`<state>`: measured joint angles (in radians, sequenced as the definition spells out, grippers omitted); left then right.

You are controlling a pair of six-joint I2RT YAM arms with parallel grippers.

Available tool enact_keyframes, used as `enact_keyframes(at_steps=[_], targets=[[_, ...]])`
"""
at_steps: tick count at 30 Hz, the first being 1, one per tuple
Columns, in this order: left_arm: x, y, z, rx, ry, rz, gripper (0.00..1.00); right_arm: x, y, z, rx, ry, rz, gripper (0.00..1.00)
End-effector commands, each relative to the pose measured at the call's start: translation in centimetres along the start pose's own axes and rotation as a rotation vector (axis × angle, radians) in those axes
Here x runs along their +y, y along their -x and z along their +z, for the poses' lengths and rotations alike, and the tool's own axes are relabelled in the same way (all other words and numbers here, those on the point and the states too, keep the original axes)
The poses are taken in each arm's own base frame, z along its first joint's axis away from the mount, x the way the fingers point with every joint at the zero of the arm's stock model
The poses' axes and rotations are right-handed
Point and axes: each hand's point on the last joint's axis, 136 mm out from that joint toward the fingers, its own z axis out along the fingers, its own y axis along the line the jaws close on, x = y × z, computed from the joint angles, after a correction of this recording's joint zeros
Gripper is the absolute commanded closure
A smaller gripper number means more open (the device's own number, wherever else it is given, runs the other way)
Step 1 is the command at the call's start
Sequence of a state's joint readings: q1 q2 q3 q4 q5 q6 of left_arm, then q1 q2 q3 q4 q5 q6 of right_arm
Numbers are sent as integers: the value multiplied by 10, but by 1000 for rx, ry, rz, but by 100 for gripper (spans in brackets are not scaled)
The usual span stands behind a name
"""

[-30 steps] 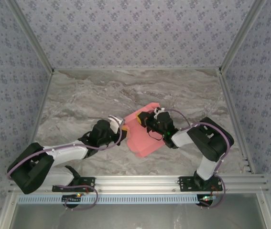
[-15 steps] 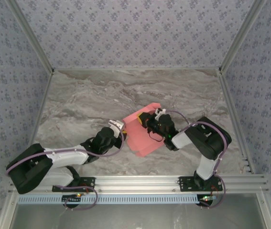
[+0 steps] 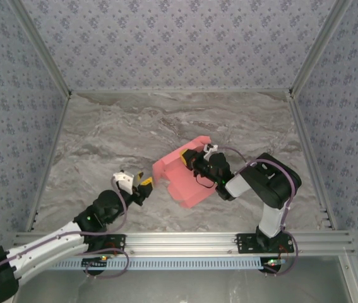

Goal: Fold the paper box

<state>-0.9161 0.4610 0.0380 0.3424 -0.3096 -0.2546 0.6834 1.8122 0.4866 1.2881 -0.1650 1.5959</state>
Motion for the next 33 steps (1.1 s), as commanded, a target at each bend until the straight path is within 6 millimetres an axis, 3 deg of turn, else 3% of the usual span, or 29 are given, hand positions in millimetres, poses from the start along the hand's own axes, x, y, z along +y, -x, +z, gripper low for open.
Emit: enact_keyframes(at_steps=[1, 5, 12, 19, 24, 33], targets=[[31, -20, -4, 14, 135, 7, 51, -12, -6, -1, 18, -28, -5, 100], [43, -22, 0, 34, 155, 53, 43, -11, -8, 1, 23, -24, -5, 100], [53, -37, 19, 140, 179, 54, 42, -12, -12, 2, 36, -23, 4, 100], [17, -31, 60, 174, 12, 115, 45, -12, -12, 3, 33, -20, 8, 100], [1, -29, 72, 167, -74, 133, 48, -14, -12, 4, 34, -25, 12, 100], [-9, -38, 88, 200, -121, 153, 55, -17, -12, 10, 43, -23, 34, 100]])
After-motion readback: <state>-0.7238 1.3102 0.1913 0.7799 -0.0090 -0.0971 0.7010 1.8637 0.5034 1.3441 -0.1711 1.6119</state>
